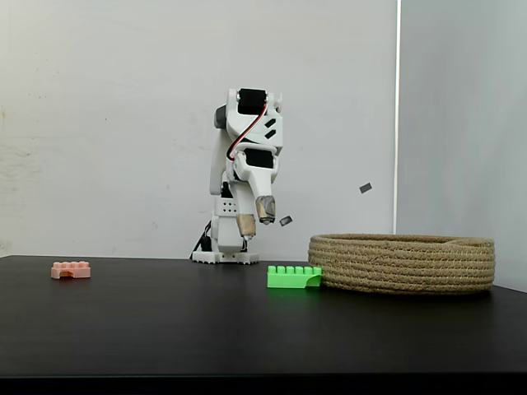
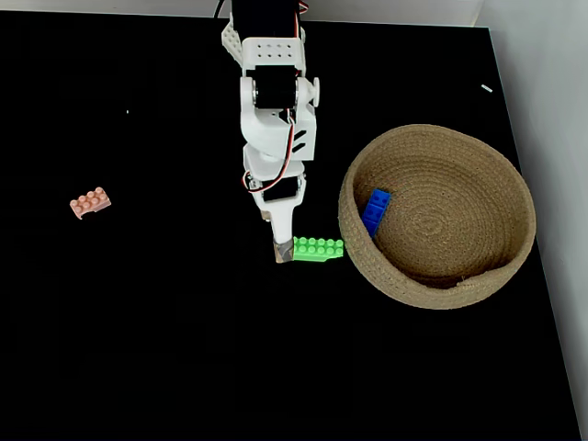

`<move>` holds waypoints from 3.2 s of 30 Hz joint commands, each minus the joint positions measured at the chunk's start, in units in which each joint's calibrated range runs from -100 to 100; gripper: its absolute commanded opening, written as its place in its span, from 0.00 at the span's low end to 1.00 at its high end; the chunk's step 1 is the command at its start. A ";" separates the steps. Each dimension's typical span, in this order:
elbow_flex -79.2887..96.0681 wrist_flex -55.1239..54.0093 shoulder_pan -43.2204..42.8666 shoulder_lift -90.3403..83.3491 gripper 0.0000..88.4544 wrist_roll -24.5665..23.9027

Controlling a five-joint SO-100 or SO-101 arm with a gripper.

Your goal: Place the lego blocks in the tray

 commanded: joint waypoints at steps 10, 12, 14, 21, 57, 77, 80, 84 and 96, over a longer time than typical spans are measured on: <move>-3.78 2.06 -3.51 1.45 0.31 -4.25; -3.87 1.98 -3.51 2.14 0.31 -4.44; -3.87 1.90 -3.10 2.91 0.31 -4.74; -3.78 1.48 -2.68 4.55 0.31 -4.98; -4.88 -1.52 -5.07 10.65 0.27 -5.76; -6.15 -5.18 -8.29 13.32 0.00 -5.57; -6.79 -5.27 -8.87 13.75 0.00 -5.42; -6.70 -3.35 -8.45 11.51 0.00 -5.13; -12.08 4.23 -8.04 -9.98 0.00 3.96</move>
